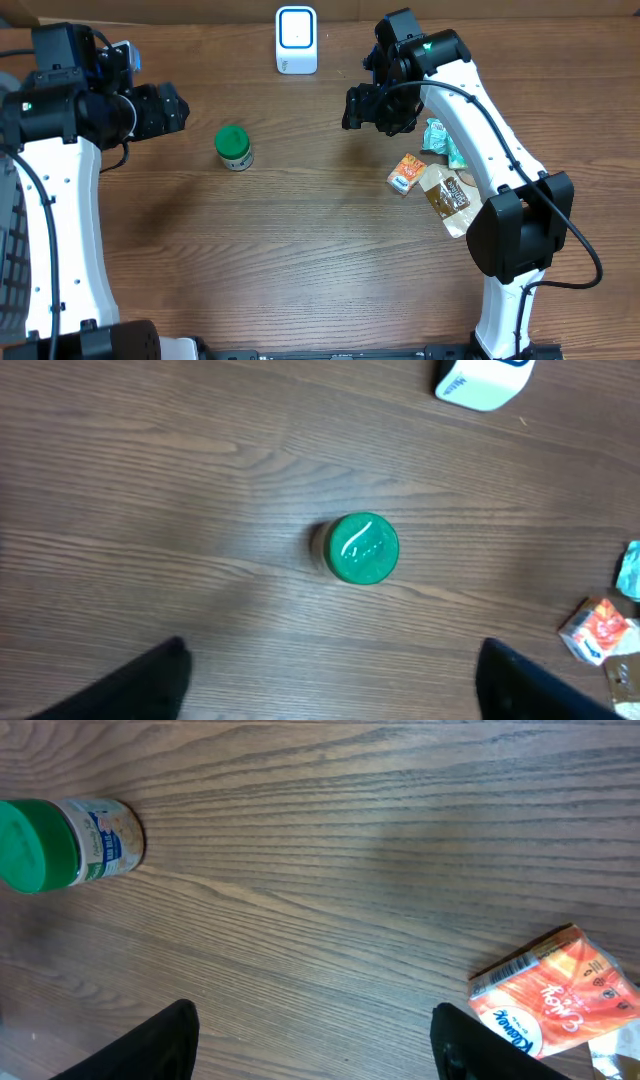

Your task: Scan the item barcode

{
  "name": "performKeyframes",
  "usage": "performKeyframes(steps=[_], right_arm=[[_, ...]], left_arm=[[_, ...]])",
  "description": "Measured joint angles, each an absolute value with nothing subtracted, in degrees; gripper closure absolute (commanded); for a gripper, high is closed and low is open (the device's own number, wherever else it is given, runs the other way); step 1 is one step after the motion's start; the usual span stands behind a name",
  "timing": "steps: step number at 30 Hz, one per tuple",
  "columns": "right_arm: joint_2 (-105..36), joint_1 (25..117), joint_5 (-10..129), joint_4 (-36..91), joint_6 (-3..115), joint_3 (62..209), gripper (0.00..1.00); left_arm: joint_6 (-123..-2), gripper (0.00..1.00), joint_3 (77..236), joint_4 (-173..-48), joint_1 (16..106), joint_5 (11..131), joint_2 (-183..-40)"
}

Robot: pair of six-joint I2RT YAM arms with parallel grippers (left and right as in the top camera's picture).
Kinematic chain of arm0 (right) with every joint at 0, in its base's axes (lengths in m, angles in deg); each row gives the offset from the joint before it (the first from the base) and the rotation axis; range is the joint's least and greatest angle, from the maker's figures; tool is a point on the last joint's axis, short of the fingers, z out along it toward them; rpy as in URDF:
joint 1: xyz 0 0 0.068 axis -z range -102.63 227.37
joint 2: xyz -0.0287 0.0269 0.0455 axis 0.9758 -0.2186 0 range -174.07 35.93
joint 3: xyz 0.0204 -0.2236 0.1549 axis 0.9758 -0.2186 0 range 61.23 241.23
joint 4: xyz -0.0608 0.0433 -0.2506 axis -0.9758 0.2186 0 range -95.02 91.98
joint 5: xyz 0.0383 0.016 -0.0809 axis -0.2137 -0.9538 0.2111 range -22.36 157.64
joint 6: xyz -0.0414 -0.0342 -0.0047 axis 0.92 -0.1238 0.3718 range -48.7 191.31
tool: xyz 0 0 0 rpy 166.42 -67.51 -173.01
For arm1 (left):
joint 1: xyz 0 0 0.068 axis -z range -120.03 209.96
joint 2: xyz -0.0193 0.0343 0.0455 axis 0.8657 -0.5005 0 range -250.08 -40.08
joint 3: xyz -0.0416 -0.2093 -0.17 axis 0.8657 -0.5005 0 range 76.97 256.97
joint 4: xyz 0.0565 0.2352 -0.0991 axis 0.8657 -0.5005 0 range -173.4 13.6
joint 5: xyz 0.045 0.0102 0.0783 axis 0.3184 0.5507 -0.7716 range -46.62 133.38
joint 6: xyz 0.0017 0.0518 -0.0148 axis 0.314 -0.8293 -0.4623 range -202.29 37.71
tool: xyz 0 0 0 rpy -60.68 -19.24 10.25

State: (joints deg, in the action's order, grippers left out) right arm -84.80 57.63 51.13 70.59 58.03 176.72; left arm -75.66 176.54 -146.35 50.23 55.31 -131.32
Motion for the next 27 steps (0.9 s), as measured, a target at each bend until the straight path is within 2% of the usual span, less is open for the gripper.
performKeyframes(steps=[1, 2, 7, 27], right_arm=[[-84.8, 57.63, 51.15, 70.59, 58.05, 176.72, 0.24], [-84.8, 57.63, 51.15, 70.59, 58.03, 176.72, 0.24], [-84.8, 57.63, 51.17, 70.63, 58.05, 176.72, 0.24], [-84.8, 57.63, 51.2, 70.72, 58.05, 176.72, 0.23]], left_arm=[[-75.59, 0.34, 176.54, -146.46, 50.34, 55.46, -131.95], [-75.53, 0.51, 176.45, -146.55, 50.51, 55.5, -132.63], [-75.42, 0.96, 176.28, -146.87, 51.78, 55.9, -137.04], [-76.73, 0.96, 175.88, -143.64, 53.99, 56.03, -146.2]])
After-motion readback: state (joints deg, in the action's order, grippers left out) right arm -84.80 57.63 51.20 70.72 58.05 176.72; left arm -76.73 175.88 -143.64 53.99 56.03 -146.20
